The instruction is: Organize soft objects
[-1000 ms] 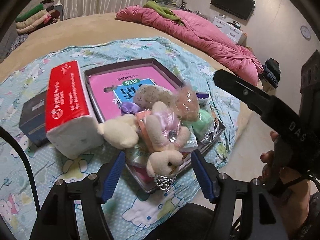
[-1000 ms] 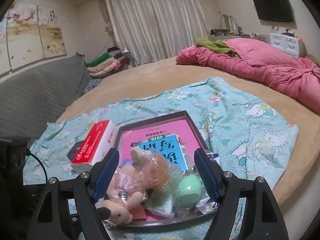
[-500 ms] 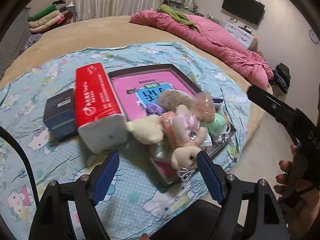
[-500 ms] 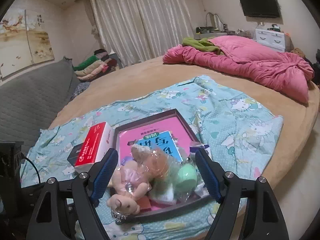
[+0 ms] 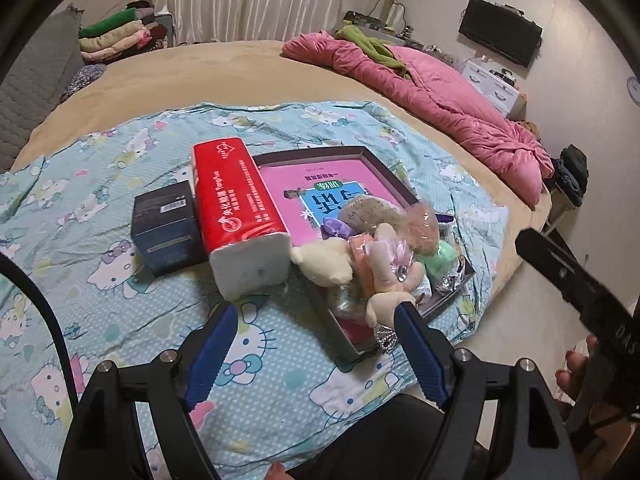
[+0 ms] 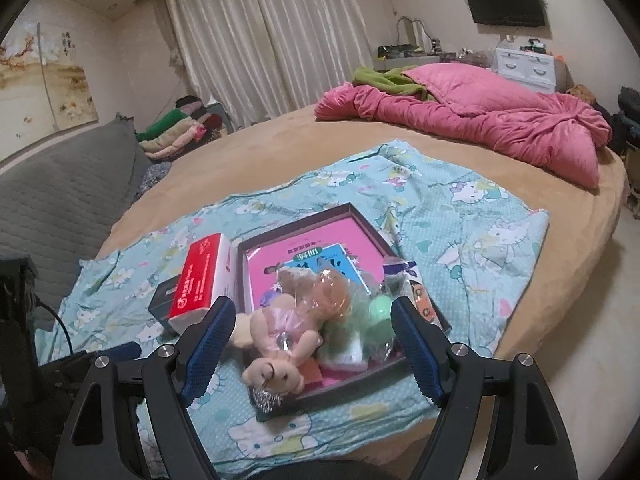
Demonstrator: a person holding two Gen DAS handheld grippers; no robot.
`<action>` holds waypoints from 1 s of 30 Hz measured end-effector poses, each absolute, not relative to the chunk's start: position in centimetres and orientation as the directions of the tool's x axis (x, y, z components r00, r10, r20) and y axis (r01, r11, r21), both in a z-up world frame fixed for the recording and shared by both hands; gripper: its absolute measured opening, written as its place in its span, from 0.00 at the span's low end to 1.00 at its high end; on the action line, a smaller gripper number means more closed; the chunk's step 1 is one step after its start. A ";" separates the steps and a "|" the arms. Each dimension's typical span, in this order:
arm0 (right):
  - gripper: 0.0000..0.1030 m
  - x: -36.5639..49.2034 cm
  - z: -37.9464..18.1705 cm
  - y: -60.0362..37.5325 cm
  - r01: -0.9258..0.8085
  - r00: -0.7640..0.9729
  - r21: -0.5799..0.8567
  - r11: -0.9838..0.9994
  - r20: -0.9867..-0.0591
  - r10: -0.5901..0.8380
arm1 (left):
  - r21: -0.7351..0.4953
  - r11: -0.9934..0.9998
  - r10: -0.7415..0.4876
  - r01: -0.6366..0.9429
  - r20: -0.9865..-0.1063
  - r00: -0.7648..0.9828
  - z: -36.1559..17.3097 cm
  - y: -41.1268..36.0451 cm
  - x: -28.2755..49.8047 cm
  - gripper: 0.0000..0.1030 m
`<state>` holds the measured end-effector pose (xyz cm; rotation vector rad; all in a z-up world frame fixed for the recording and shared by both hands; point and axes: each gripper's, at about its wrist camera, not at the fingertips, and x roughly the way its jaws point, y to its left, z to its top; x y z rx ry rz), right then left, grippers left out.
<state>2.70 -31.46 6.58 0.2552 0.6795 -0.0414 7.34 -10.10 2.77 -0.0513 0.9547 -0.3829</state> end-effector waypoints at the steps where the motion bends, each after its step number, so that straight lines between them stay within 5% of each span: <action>1: 0.79 2.5 6.6 -31.3 0.124 0.775 0.214 0.969 -0.631 0.040 | -0.219 0.931 -0.345 0.292 -0.788 0.510 2.9 -9.9 7.2 0.78; 30: 0.79 -3.6 6.4 -28.7 0.123 0.728 0.114 0.986 -0.685 -0.012 | -0.160 0.957 -0.262 0.241 -0.831 0.490 3.3 -10.6 1.5 0.78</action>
